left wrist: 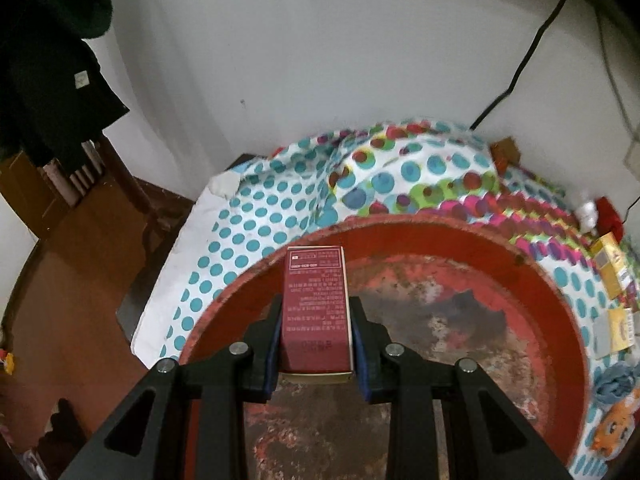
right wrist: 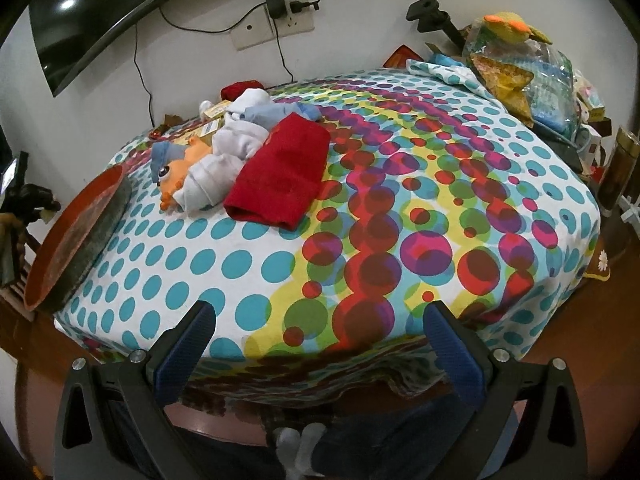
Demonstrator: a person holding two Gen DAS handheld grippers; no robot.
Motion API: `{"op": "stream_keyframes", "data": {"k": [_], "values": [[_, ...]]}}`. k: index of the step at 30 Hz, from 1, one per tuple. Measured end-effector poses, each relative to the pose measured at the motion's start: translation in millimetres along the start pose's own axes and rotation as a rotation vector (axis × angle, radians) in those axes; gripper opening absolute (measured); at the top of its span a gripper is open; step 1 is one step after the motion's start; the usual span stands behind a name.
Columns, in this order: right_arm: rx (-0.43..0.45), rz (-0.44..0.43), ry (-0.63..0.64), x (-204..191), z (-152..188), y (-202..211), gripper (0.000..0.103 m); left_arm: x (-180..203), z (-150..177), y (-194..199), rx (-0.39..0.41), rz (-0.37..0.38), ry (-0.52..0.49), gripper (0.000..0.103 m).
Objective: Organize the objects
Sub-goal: 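Carry the maroon box with the left gripper into the red tray and release, then grasp the red knit cloth with the right gripper while the left gripper withdraws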
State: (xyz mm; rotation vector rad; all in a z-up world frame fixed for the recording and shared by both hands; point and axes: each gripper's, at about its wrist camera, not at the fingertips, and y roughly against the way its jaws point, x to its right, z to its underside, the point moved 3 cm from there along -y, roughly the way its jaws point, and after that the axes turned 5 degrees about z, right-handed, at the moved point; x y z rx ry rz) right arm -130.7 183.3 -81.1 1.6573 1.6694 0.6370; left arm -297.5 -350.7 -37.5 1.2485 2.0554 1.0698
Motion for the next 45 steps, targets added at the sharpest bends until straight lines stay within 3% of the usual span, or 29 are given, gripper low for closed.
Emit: {"op": "stream_keyframes", "data": {"k": [12,14,16,18,22,24,26,28,31,34,36,39,42,45], "values": [[-0.02,-0.003,0.002,2,2,-5,0.103,2,6,-39,-0.096,-0.04,0.004,0.031],[-0.022,-0.004,0.005,0,3,-5,0.103,0,6,-39,-0.084,-0.023,0.018,0.036],[-0.02,-0.003,0.007,0,3,-5,0.103,-2,7,-39,-0.081,0.027,0.045,0.053],[-0.015,0.003,0.014,-2,3,-5,0.103,-5,6,-35,-0.072,0.042,0.06,0.054],[0.003,0.006,0.032,-5,2,-3,0.103,-15,-4,10,0.064,0.067,0.086,0.054],[0.024,-0.001,0.046,-6,1,0,0.103,-16,-3,63,0.216,0.173,0.086,0.054],[0.041,-0.009,0.048,-5,-1,2,0.103,-13,19,122,0.344,0.275,0.056,0.056],[0.052,-0.017,0.046,-7,-4,3,0.103,-3,63,172,0.437,0.355,-0.009,0.066],[0.108,-0.003,0.096,-19,-14,2,0.103,11,132,205,0.506,0.42,-0.067,0.071],[0.102,0.032,0.178,-37,-25,-16,0.099,23,198,202,0.458,0.453,-0.059,0.071],[0.083,0.021,0.184,-44,-36,-30,0.06,28,230,192,0.393,0.502,-0.017,0.071],[0.044,0.022,0.161,-49,-57,-51,0.045,39,261,179,0.349,0.58,-0.034,0.071],[0.024,-0.02,0.145,-56,-73,-66,0.042,49,267,176,0.341,0.614,-0.078,0.071],[0.016,-0.019,0.108,-60,-83,-75,0.046,53,272,178,0.355,0.639,-0.114,0.071]]}}
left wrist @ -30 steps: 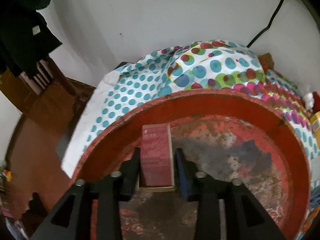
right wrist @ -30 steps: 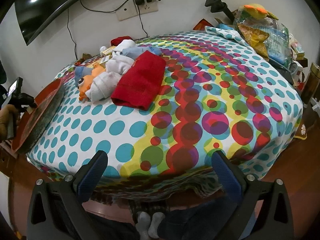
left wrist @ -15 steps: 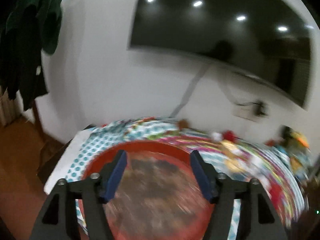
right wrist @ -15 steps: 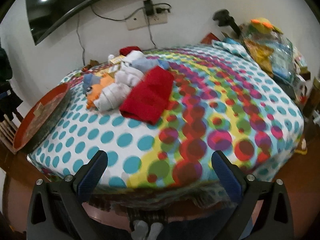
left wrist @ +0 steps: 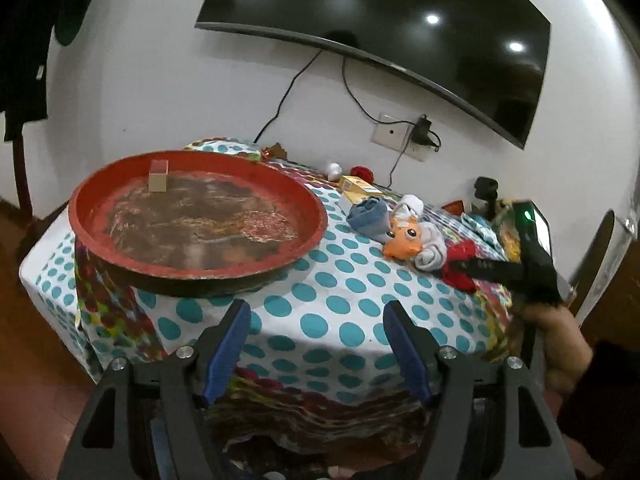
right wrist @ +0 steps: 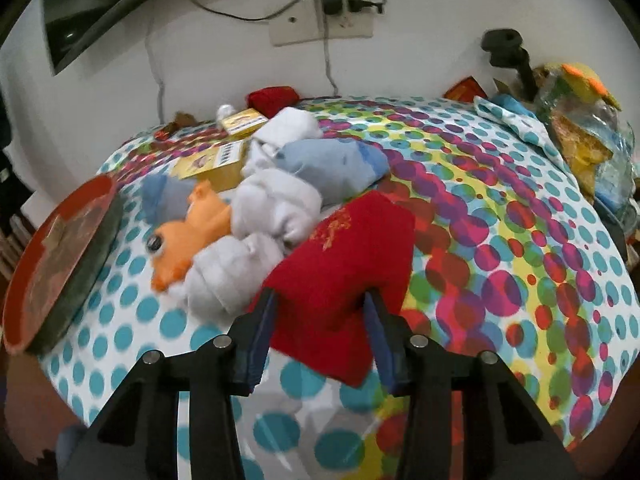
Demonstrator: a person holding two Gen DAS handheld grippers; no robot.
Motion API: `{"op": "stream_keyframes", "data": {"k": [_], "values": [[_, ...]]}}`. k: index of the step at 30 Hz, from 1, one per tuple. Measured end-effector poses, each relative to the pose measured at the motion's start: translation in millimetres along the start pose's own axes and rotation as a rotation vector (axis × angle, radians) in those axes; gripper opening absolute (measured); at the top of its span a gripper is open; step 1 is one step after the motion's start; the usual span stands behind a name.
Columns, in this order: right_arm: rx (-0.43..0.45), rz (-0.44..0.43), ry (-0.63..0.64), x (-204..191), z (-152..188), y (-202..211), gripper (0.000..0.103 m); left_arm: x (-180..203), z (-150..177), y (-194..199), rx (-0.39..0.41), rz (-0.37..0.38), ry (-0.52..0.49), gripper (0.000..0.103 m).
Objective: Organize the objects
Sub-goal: 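Grasp the red knit cloth with the right gripper while the left gripper withdraws, then carry the red knit cloth with the right gripper into the red tray and release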
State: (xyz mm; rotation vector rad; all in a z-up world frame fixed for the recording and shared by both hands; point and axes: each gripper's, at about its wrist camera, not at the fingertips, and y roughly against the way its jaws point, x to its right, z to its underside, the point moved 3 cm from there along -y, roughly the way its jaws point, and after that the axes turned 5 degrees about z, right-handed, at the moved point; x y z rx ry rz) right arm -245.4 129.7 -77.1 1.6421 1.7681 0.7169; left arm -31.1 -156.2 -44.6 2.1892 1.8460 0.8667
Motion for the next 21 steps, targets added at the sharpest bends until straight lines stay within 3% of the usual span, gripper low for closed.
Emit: {"op": "stream_keyframes", "data": {"k": [2,4,5,6,8,14,21], "values": [[-0.002,-0.008,-0.018,-1,-4,-7,0.049,-2,2,-1,-0.006,0.005,0.01,0.071],[-0.018,0.003,-0.048,3,-6,-17,0.041,-7,1,-1,-0.014,0.009,0.043,0.071],[-0.011,0.005,-0.056,4,-7,-16,0.018,-7,2,-1,-0.015,0.01,0.054,0.071],[-0.016,-0.001,-0.06,5,-9,-15,0.015,-8,3,-3,-0.018,0.006,0.06,0.071],[-0.015,-0.013,-0.084,8,-12,-12,0.014,-11,2,-3,-0.017,-0.008,0.064,0.071],[0.111,0.027,-0.042,13,-41,32,0.014,-7,5,-3,-0.025,-0.003,0.049,0.071],[0.187,-0.007,0.075,-24,-78,64,0.014,-6,4,-1,-0.018,-0.03,0.036,0.071]]}}
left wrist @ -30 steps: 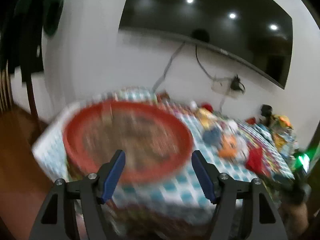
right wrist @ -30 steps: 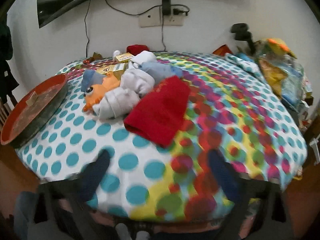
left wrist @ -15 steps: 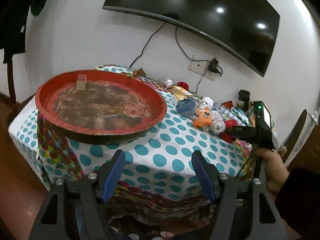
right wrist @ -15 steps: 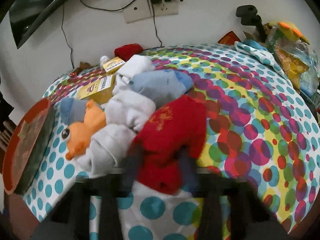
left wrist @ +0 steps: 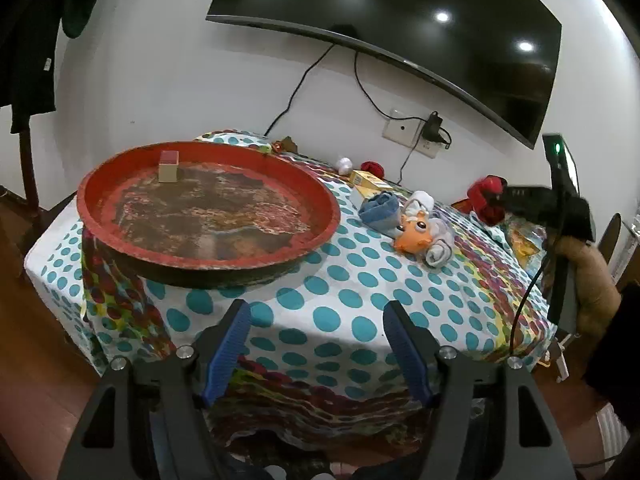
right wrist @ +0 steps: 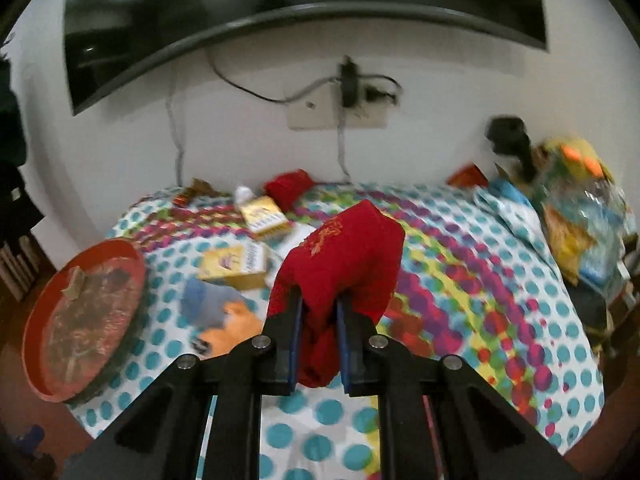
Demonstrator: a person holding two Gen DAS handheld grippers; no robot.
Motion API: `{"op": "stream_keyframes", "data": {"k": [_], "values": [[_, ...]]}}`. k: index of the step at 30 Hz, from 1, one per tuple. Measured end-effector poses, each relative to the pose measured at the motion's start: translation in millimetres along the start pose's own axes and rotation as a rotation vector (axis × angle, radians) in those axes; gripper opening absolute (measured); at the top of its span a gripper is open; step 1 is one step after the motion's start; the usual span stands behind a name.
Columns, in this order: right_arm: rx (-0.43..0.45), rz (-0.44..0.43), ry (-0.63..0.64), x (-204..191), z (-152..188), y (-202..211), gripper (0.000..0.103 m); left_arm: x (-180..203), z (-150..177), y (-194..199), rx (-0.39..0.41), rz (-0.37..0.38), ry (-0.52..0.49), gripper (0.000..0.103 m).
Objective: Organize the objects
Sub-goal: 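Carry the red knit cloth with the right gripper into the red tray and release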
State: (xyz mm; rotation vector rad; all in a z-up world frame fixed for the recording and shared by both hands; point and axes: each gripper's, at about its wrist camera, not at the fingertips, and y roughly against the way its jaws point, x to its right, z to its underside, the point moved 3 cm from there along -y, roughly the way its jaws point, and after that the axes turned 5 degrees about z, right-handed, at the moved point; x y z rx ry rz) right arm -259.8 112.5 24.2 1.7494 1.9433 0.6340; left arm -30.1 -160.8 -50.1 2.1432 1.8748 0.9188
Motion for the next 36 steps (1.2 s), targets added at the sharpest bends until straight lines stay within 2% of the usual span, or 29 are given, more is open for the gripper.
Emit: {"op": "stream_keyframes", "data": {"k": [18,28,31,36], "values": [[0.049,-0.21,0.228,-196,-30,-1,0.015,-32,-11,14,0.067,-0.114,0.072,0.071],[0.019,-0.277,0.281,-265,-32,-13,0.015,-50,-17,22,0.11,-0.164,0.12,0.071],[-0.046,-0.396,0.313,-293,-21,-16,0.015,-54,-19,27,0.133,-0.179,0.13,0.071],[-0.221,-0.646,0.502,-359,24,-17,0.015,-60,-18,27,0.127,-0.199,0.148,0.071]]}}
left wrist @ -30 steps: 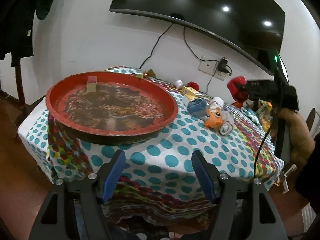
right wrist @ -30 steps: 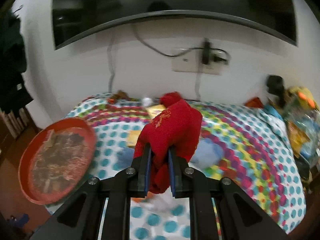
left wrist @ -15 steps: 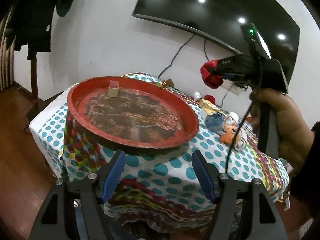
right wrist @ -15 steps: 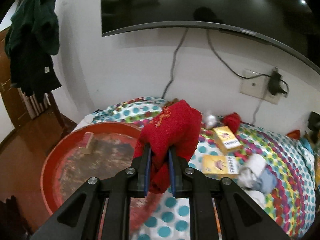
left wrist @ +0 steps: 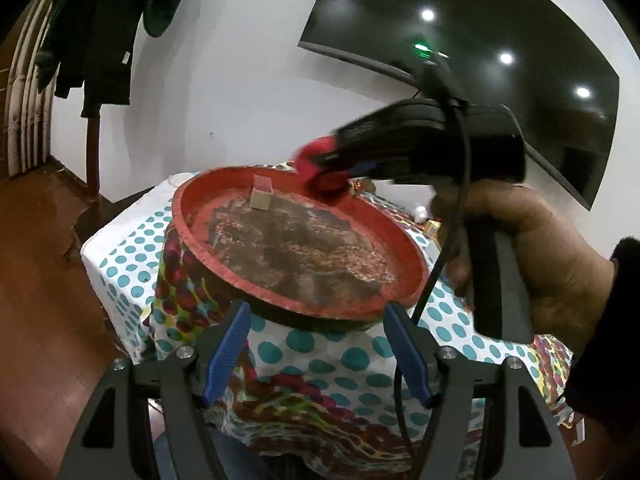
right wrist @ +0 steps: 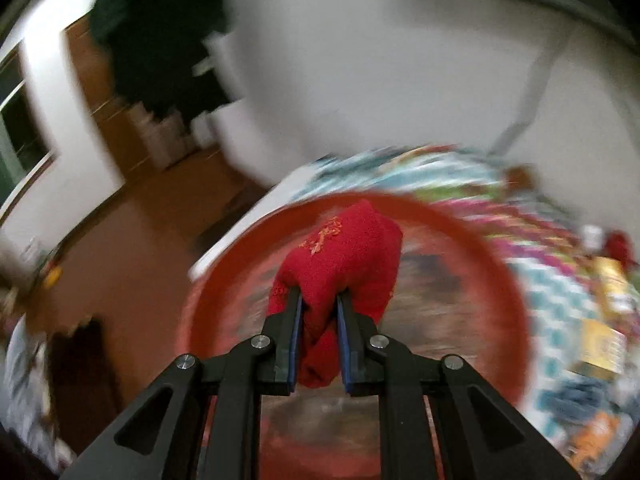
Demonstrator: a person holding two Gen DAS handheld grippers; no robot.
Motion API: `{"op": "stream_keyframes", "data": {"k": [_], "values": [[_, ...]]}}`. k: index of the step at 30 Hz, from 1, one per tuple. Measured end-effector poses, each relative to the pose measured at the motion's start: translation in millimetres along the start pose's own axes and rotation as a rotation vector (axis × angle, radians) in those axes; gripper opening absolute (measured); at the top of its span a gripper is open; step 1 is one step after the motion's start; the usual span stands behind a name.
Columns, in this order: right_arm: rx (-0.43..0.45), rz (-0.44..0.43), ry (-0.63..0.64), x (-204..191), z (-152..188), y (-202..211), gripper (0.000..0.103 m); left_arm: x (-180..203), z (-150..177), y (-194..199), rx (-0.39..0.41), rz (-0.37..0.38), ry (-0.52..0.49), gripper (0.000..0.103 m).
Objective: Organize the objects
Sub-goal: 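Carry the red knit cloth with the right gripper into the red tray and release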
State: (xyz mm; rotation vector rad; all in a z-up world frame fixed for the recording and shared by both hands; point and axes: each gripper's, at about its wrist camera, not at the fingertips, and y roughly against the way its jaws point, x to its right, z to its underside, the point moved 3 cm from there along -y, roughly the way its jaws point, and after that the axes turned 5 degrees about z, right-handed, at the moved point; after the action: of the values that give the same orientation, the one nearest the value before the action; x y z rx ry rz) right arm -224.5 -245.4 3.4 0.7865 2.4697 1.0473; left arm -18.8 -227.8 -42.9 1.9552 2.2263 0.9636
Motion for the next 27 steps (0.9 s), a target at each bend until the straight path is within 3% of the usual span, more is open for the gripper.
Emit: {"op": "stream_keyframes", "data": {"k": [8,27], "values": [[-0.17,-0.142,0.172,-62,24,-46,0.015,-4,2,-3,-0.027,-0.024,0.015,0.071],[-0.192,-0.057,0.228,-82,31,-75,0.015,-18,6,-11,-0.078,-0.073,0.07,0.071]]}}
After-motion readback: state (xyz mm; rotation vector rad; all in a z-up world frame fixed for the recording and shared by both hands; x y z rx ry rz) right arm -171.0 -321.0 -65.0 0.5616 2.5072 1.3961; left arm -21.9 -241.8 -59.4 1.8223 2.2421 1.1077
